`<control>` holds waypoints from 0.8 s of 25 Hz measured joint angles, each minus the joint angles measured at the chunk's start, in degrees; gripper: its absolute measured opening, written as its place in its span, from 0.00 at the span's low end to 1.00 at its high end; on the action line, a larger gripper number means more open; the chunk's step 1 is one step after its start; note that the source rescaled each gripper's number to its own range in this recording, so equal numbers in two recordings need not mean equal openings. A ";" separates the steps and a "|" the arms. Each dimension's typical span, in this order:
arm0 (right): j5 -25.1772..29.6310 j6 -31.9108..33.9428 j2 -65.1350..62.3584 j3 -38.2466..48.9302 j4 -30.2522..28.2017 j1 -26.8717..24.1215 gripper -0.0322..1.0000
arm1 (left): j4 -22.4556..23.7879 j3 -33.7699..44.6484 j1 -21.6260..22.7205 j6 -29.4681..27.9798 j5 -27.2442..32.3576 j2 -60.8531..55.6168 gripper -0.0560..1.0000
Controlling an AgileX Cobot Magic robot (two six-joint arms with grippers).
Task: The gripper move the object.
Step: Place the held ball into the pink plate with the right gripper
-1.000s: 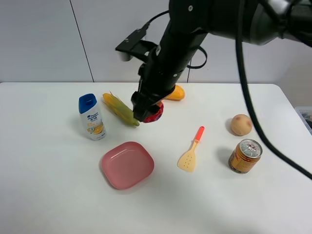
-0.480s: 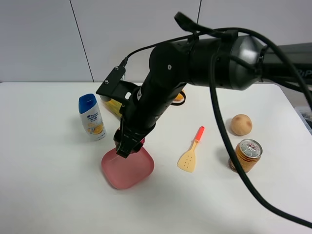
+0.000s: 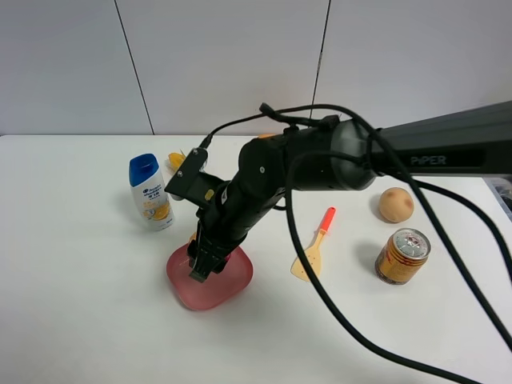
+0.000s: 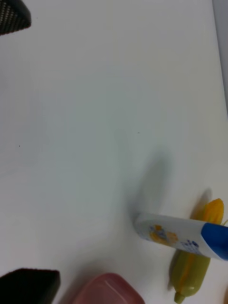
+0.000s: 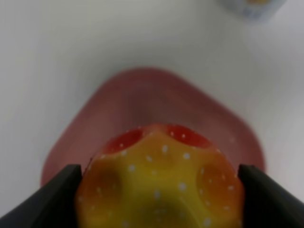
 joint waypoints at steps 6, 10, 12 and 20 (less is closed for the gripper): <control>-1.96 0.00 2.66 0.00 0.00 0.06 0.03 | 0.00 0.00 0.00 0.00 0.00 0.00 1.00; -2.99 0.05 2.79 0.00 0.00 0.06 0.03 | 0.00 0.00 0.00 0.00 0.00 0.00 1.00; -3.30 0.05 3.28 0.00 0.00 0.06 0.03 | 0.00 0.00 0.00 0.00 0.00 0.00 1.00; -3.19 0.24 5.23 0.00 0.19 0.06 0.03 | 0.00 0.00 0.00 0.00 0.00 0.00 1.00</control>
